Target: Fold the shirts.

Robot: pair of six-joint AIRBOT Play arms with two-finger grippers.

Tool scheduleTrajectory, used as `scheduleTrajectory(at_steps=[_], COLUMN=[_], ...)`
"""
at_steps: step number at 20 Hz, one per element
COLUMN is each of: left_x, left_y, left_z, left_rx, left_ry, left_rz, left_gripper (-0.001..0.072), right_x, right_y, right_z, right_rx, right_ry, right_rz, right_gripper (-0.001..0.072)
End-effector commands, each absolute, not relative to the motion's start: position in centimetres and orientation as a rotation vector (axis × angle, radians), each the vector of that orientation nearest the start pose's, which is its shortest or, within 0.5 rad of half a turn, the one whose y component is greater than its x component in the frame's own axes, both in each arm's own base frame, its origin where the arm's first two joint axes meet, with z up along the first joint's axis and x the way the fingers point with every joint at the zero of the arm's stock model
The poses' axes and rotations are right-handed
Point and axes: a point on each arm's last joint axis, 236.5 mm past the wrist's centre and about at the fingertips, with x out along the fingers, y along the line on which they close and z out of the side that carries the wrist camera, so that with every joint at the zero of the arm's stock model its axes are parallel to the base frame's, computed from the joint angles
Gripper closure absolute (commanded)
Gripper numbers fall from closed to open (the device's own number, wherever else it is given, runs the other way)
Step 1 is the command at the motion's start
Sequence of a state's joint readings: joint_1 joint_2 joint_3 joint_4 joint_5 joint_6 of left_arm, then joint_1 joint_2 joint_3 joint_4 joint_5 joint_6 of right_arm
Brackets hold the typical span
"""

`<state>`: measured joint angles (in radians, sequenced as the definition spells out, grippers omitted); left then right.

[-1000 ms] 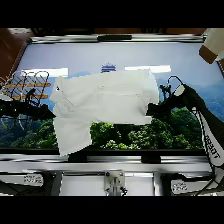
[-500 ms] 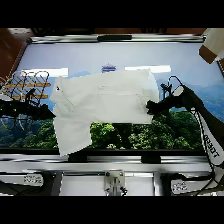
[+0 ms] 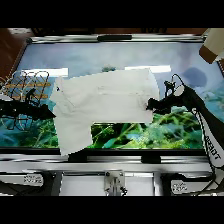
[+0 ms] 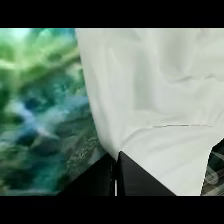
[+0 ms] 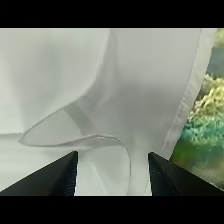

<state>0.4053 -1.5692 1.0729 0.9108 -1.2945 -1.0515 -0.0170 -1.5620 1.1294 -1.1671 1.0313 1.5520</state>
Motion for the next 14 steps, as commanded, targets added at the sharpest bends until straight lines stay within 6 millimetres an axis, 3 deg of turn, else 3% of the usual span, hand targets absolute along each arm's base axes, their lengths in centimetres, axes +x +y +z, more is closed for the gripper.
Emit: scheduleTrajectory(at_steps=[1, 3, 5, 14], left_x=[35.6, 35.6, 35.6, 36.0], left_y=[0.1, 0.1, 0.1, -0.3], left_z=[-7.6, -7.6, -7.6, -7.3], left_rx=[-0.603, -0.604, -0.604, -0.63], left_ry=[1.426, 1.426, 1.426, 1.409], left_rz=[-0.389, -0.389, -0.389, -0.398], left_gripper=[0.0672, 0.0672, 0.0672, 0.0672], right_x=[36.5, 35.0, 33.8, 34.9], right_y=[6.6, 4.8, 4.0, 7.2], right_z=[-7.7, -6.6, -6.9, -9.8], right_rx=[0.369, 0.367, 0.401, 0.453], right_ry=[1.537, 1.579, 1.618, 1.55], right_rz=[0.169, 0.157, 0.144, 0.288], right_gripper=[0.0165, 0.0165, 0.0165, 0.0165])
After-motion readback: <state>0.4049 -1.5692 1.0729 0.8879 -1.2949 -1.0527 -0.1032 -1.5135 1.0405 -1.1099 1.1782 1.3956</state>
